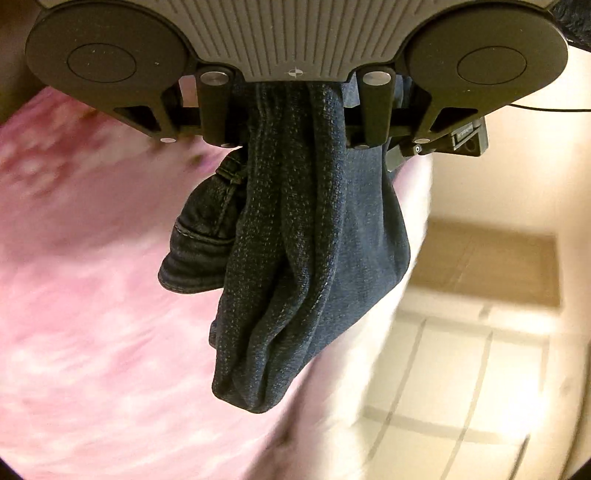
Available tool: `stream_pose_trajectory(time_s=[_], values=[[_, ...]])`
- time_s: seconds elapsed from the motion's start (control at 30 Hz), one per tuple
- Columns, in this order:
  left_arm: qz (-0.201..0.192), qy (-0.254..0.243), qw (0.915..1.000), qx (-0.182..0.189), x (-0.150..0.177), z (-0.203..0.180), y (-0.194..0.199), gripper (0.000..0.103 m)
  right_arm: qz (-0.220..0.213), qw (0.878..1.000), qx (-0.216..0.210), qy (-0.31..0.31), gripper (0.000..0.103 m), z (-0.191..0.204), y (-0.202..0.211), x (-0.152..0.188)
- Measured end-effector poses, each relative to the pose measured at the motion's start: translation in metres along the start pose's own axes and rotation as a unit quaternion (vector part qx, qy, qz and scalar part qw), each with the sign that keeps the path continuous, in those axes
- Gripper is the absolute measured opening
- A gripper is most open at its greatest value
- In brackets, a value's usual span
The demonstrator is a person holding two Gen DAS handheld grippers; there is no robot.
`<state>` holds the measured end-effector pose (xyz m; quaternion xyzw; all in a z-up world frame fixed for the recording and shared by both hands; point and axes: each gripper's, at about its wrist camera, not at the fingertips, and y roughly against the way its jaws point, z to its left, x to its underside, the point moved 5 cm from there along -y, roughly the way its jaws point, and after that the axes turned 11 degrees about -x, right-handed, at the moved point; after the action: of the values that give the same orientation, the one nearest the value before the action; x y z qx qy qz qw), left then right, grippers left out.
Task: Fold clothes
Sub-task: 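Lift the jeans bundle with both grippers and carry it toward the dark clothes stack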
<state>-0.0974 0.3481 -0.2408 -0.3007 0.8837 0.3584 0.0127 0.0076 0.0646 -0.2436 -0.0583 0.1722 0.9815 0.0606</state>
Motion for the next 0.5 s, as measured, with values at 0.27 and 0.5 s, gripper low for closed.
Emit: stream_pose_trajectory(time_s=[0.27, 0.5], values=[[-0.16, 0.073, 0.9815, -0.075, 0.107, 0.044, 0.219, 0.037, 0.13, 0.987, -0.078, 0.055, 0.035, 0.097, -0.091, 0.113], [-0.273, 0.131, 0.9455, -0.119, 0.174, 0.092, 0.394, 0.037, 0.249, 0.957, -0.124, 0.084, 0.035, 0.192, -0.192, 0.206]])
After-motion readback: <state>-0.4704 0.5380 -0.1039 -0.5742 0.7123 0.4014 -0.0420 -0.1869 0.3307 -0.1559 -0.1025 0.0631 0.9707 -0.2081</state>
